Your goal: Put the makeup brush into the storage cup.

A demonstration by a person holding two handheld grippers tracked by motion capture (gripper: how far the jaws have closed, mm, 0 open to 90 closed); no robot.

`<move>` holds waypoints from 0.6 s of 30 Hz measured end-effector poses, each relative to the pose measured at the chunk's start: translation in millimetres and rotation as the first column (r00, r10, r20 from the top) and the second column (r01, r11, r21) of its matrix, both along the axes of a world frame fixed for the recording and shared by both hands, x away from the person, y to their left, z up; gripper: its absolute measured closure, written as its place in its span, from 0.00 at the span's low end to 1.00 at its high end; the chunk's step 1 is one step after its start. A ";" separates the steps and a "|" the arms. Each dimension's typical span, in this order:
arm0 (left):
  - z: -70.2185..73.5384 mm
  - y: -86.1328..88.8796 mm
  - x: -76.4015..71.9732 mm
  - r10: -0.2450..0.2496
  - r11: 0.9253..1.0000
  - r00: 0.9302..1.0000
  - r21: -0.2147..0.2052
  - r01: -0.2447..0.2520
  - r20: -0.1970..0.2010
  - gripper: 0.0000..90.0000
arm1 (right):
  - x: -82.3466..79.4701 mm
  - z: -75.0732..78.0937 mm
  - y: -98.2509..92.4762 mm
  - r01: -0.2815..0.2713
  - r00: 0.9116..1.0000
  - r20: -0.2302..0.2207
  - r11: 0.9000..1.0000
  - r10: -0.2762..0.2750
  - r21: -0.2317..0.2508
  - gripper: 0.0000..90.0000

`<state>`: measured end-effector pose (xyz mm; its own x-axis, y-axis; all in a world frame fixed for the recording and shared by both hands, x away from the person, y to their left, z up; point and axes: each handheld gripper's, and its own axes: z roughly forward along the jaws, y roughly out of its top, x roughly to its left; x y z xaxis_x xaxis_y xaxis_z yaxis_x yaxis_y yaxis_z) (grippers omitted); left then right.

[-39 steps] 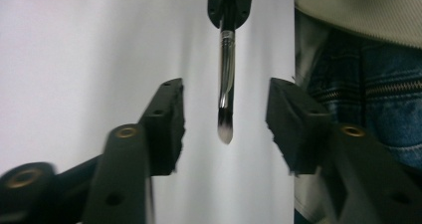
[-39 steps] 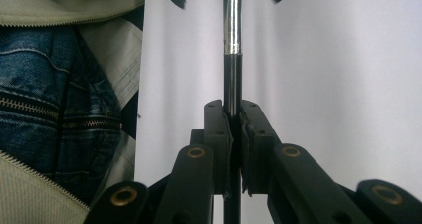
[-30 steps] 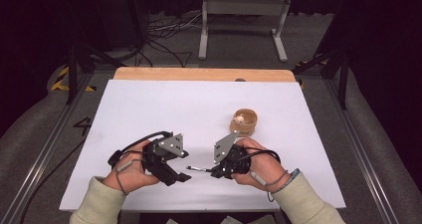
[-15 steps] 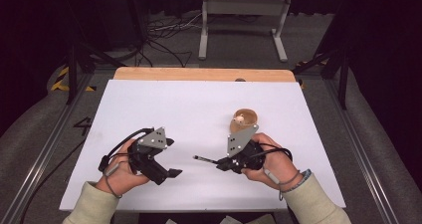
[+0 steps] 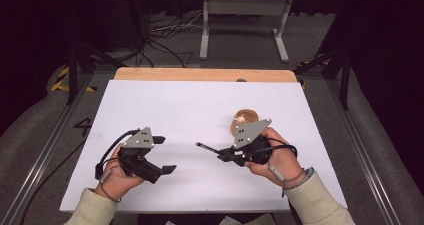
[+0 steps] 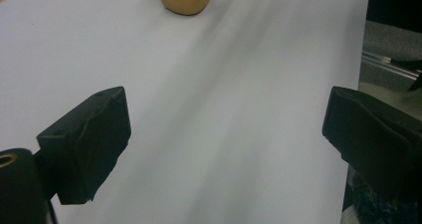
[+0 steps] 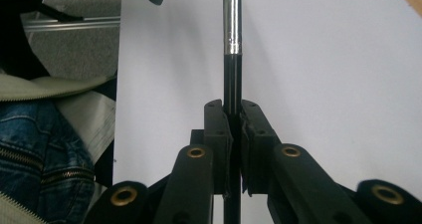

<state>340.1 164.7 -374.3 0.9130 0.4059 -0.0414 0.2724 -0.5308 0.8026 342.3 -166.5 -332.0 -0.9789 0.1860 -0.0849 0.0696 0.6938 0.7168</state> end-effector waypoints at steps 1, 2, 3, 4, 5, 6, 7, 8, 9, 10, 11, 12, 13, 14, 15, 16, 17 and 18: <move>-0.6 2.0 -0.4 0.014 1.000 1.000 -0.008 -0.014 0.010 0.06 | 0.8 0.9 -0.8 0.007 1.000 0.005 1.000 -0.007 0.011 0.93; -1.3 3.8 -0.6 0.023 1.000 1.000 -0.021 -0.022 0.016 0.06 | 1.4 1.7 -1.5 0.016 1.000 0.007 1.000 -0.016 0.025 0.93; -1.8 5.6 -0.8 0.031 0.999 0.999 -0.033 -0.030 0.015 0.06 | 2.1 2.5 -2.2 0.025 1.000 0.011 0.999 -0.026 0.038 0.93; -1.8 5.6 -0.8 0.031 0.999 0.999 -0.033 -0.030 0.015 0.06 | 2.8 3.4 -3.1 0.032 0.999 0.014 0.998 -0.033 0.048 0.93; -2.5 7.7 -1.2 0.040 0.998 0.999 -0.047 -0.039 0.016 0.06 | 2.8 3.4 -3.1 0.032 0.999 0.014 0.998 -0.033 0.048 0.93; -3.0 9.2 -1.2 0.041 0.998 0.999 -0.056 -0.040 0.019 0.06 | 3.7 4.4 -3.9 0.042 0.999 0.020 0.997 -0.043 0.066 0.93; -3.9 10.7 -1.7 0.049 0.997 0.999 -0.062 -0.048 0.023 0.06 | 4.3 5.2 -4.5 0.053 0.998 0.019 0.995 -0.055 0.079 0.93; -4.7 12.0 -2.0 0.055 0.996 0.998 -0.066 -0.054 0.024 0.06 | 5.3 6.2 -5.5 0.064 0.998 0.023 0.994 -0.066 0.093 0.93; -5.5 13.3 -2.3 0.061 0.996 0.998 -0.072 -0.059 0.026 0.06 | 6.1 7.0 -6.3 0.074 0.997 0.024 0.992 -0.077 0.104 0.93; -6.2 14.4 -2.2 0.064 0.995 0.998 -0.077 -0.061 0.027 0.06 | 7.7 8.5 -7.8 0.094 0.995 0.026 0.987 -0.098 0.129 0.93; -7.2 16.1 -1.9 0.071 0.995 0.997 -0.077 -0.069 0.027 0.06 | 7.7 8.5 -7.8 0.094 0.995 0.026 0.987 -0.098 0.129 0.93; -9.4 18.1 -1.5 0.083 0.993 0.996 -0.083 -0.081 0.026 0.05 | 8.7 9.5 -8.8 0.104 0.994 0.030 0.984 -0.109 0.142 0.93; -10.8 19.5 -1.1 0.092 0.993 0.995 -0.081 -0.089 0.032 0.04 | 9.8 11.1 -10.3 0.121 0.991 0.035 0.979 -0.128 0.164 0.93; -12.4 21.6 -1.2 0.102 0.992 0.994 -0.083 -0.099 0.033 0.04 | 10.7 12.0 -11.2 0.130 0.990 0.039 0.976 -0.139 0.177 0.93; -12.4 21.6 -1.2 0.102 0.992 0.994 -0.083 -0.099 0.033 0.04 | 10.7 12.0 -11.2 0.130 0.990 0.039 0.976 -0.139 0.177 0.93; -13.7 23.7 -0.9 0.106 0.990 0.994 -0.092 -0.103 0.030 0.04 | 12.0 13.1 -12.3 0.140 0.988 0.044 0.972 -0.151 0.191 0.93; -14.5 25.2 -1.0 0.112 0.989 0.993 -0.097 -0.109 0.027 0.04 | 13.4 13.8 -13.2 0.152 0.985 0.046 0.967 -0.164 0.203 0.93; -15.4 26.7 -1.3 0.120 0.988 0.992 -0.105 -0.116 0.033 0.04 | 16.0 14.4 -14.8 0.177 0.981 0.042 0.958 -0.191 0.226 0.93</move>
